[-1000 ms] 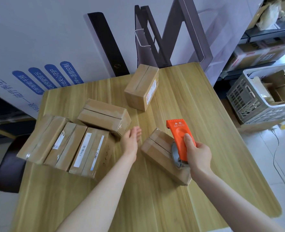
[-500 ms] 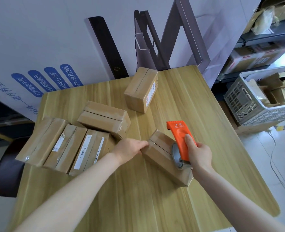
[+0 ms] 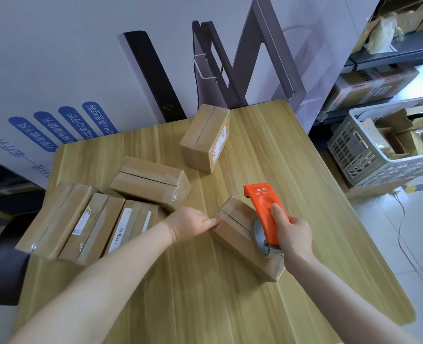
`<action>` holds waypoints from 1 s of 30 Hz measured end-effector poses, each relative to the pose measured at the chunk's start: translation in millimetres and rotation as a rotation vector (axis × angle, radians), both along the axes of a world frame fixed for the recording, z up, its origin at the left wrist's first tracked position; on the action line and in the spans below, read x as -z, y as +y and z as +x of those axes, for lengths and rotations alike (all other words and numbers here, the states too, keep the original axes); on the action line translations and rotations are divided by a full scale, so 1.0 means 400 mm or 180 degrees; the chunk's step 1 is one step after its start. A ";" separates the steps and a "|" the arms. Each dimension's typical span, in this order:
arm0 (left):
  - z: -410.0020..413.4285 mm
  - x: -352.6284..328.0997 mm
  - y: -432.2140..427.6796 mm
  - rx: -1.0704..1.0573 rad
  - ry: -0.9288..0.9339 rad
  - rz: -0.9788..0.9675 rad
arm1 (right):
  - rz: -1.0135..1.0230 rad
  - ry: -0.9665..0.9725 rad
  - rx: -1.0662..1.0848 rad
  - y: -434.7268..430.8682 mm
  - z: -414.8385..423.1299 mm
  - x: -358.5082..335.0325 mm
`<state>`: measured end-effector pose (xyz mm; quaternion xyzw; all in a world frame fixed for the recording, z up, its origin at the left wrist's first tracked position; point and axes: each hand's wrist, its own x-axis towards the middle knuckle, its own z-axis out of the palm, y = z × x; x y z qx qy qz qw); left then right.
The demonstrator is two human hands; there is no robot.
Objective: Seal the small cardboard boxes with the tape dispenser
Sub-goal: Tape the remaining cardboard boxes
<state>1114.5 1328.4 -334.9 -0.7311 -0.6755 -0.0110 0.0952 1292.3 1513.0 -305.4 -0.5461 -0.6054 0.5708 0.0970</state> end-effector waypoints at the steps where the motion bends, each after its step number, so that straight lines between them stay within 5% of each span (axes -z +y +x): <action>1: 0.023 0.017 -0.011 -0.0301 -0.0126 0.0177 | 0.0014 -0.0014 0.0002 0.000 0.000 0.000; 8: 0.211 0.044 0.013 -0.3838 -0.2632 0.0423 | 0.0174 -0.0135 -0.0010 -0.016 -0.010 -0.002; 16: 0.240 0.028 0.092 -0.4946 -0.4437 0.1609 | 0.0093 -0.0091 0.0093 -0.020 -0.018 -0.018; 23: 0.135 0.000 0.118 -0.5076 -0.4356 0.1545 | -0.0056 0.0237 0.0763 0.047 0.023 -0.067; 28: 0.109 0.000 0.179 -0.4333 -0.2540 0.0881 | 0.0075 0.0383 0.0754 0.093 0.036 -0.078; 30: 0.131 0.015 0.218 -0.4001 -0.2356 0.0750 | 0.0033 0.0443 0.0721 0.101 0.022 -0.075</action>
